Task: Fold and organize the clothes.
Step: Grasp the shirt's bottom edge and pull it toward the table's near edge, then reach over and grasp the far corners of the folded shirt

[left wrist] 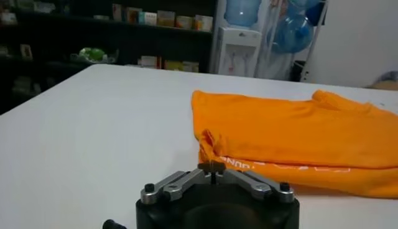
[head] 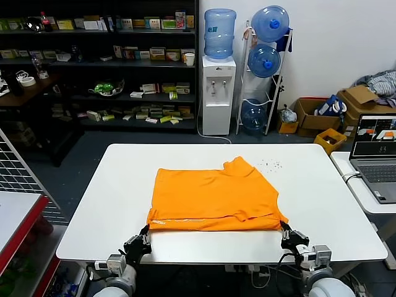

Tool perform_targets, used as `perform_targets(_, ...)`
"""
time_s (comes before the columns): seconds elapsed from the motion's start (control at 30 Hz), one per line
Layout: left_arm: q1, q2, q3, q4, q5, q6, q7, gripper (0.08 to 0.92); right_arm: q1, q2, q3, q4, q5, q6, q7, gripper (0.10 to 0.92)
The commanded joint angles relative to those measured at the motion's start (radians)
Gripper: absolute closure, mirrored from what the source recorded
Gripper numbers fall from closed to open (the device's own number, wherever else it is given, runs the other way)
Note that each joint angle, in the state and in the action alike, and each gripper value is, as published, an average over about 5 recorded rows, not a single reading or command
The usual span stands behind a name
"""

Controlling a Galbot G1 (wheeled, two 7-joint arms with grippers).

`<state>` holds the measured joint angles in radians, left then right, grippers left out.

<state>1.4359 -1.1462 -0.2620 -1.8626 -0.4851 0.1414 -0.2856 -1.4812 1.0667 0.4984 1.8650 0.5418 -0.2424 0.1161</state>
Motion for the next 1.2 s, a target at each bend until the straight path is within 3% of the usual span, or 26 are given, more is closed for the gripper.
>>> perform_targets(0.03, 0.064, 0.049, -0.035, -0.129, -0.043, 0.021, -0.025, 0.910, -0.047, -0.018, 0.019, 0.063, 0.025, 0.003, 0.026, 0.901)
perform_targets(0.27, 0.197, 0.090, -0.058, -0.208, -0.059, 0.027, -0.036, 0.910, -0.202, -0.030, 0.030, 0.127, -0.008, -0.001, 0.020, 0.901)
perform_targets(0.53, 0.302, 0.082, -0.056, -0.250, -0.034, 0.025, -0.039, 0.910, -0.348, 0.004, 0.052, 0.178, -0.057, 0.009, 0.023, 0.901)
perform_targets(0.67, 0.310, 0.080, -0.056, -0.244, -0.031, 0.031, -0.033, 0.893, -0.367, 0.011, 0.066, 0.175, -0.089, 0.011, 0.025, 0.853)
perform_targets(0.8, 0.293, 0.087, -0.066, -0.247, -0.032, 0.039, -0.031, 0.795, -0.345, 0.004, 0.075, 0.173, -0.109, 0.024, 0.017, 0.750)
perform_targets(1.03, 0.182, 0.144, -0.129, -0.296, -0.116, 0.062, -0.024, 0.596, -0.177, -0.108, 0.062, 0.213, -0.031, 0.032, -0.003, 0.542)
perform_targets(1.13, -0.011, 0.162, -0.118, -0.215, -0.182, 0.057, 0.001, 0.509, 0.071, -0.160, -0.013, 0.149, 0.049, -0.011, 0.024, 0.455)
perform_targets(1.2, -0.170, 0.155, -0.076, -0.107, -0.223, 0.058, 0.016, 0.448, 0.304, -0.155, -0.114, 0.030, 0.083, -0.038, 0.051, 0.403)
